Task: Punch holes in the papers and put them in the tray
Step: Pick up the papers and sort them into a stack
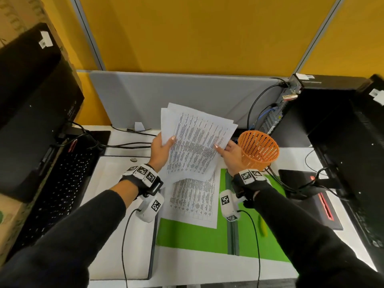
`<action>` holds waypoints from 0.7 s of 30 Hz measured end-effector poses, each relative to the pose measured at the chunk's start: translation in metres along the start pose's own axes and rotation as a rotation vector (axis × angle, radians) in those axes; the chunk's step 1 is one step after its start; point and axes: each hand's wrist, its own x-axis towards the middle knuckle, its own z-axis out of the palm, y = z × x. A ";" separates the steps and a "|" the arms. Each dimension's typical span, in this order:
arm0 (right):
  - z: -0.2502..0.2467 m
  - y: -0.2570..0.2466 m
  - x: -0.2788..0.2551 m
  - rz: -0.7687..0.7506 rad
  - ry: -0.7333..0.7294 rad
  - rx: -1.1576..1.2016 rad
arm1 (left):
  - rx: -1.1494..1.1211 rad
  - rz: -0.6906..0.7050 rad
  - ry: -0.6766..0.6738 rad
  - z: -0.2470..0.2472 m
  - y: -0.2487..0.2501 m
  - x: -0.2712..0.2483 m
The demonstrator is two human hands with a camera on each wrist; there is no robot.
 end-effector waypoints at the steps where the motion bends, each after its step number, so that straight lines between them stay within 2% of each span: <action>1: 0.002 -0.001 0.000 -0.032 0.023 0.005 | 0.003 0.024 0.011 0.003 0.002 0.000; 6: 0.007 0.003 -0.005 -0.140 0.088 -0.025 | -0.010 0.049 0.037 0.014 -0.006 -0.005; 11: 0.010 0.023 -0.006 -0.141 0.067 -0.110 | 0.089 -0.037 0.009 0.021 -0.029 -0.010; 16: 0.011 0.011 0.004 -0.217 0.174 -0.161 | 0.018 -0.032 0.005 0.026 -0.019 -0.001; 19: 0.012 0.011 0.003 -0.234 0.200 -0.125 | -0.025 -0.095 0.008 0.030 -0.023 -0.003; 21: 0.010 0.021 0.002 -0.189 0.204 -0.119 | -0.030 -0.150 0.001 0.031 -0.033 -0.009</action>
